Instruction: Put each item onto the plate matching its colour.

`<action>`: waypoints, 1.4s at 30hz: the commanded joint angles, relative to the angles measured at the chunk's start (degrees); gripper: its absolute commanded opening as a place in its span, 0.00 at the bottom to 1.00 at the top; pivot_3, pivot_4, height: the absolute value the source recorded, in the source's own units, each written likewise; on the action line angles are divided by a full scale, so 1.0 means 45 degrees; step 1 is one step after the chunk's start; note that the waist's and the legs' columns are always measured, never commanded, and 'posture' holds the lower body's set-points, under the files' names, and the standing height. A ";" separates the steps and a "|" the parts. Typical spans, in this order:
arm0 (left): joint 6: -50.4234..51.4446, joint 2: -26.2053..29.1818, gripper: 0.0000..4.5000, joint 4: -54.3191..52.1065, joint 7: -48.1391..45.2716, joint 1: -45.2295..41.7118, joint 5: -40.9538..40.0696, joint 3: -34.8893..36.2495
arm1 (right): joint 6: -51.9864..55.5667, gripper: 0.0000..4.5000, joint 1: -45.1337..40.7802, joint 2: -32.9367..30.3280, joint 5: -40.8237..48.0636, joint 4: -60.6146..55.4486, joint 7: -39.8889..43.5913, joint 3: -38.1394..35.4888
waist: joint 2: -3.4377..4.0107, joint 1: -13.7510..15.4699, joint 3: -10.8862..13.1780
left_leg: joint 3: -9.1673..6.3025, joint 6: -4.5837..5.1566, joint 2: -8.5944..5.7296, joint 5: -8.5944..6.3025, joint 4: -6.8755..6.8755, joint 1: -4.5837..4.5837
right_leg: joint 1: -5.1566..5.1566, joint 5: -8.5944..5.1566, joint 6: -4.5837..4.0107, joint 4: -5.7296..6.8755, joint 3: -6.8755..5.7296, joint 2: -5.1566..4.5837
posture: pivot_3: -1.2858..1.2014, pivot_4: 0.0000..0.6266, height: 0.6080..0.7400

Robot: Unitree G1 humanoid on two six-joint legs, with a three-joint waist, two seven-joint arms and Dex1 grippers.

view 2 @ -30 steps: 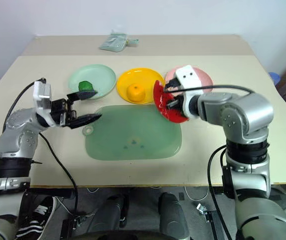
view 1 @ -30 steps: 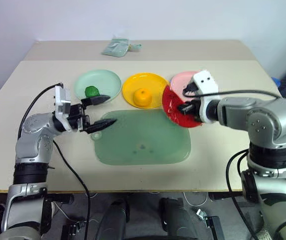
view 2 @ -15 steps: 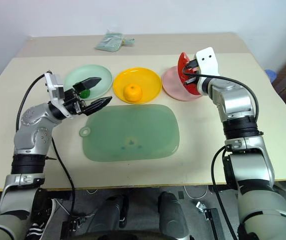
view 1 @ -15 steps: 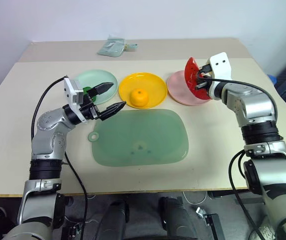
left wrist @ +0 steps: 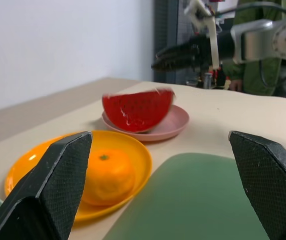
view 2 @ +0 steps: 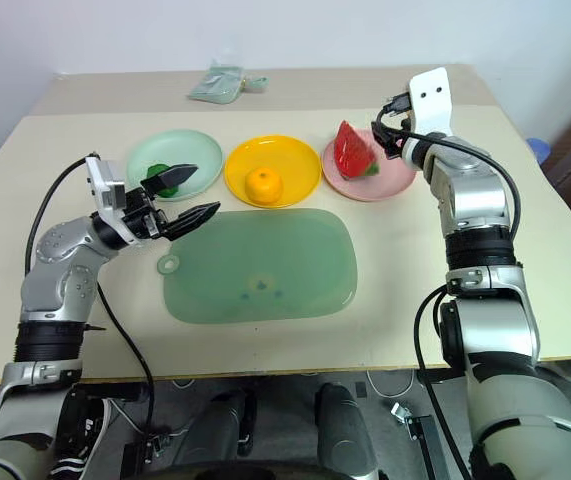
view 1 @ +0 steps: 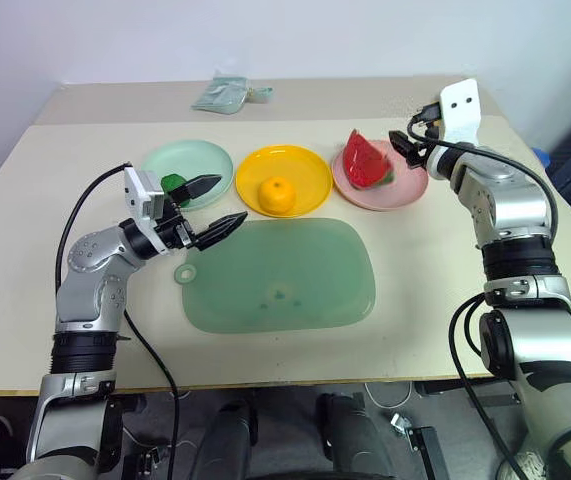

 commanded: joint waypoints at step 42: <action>0.1003 0.2378 1.00 -0.1281 -0.1751 0.1444 -0.1399 0.1157 | 0.1438 0.76 0.6587 -0.2518 0.6271 -1.1661 0.5668 -0.0622 | -0.0009 0.0357 -0.0004 | -0.0003 0.0008 0.0007 -0.0005 0.0026 0.0024 | 0.0042 -0.0004 0.0000 -0.0008 -0.0002 -0.0003 | 0.52 0.24 1.00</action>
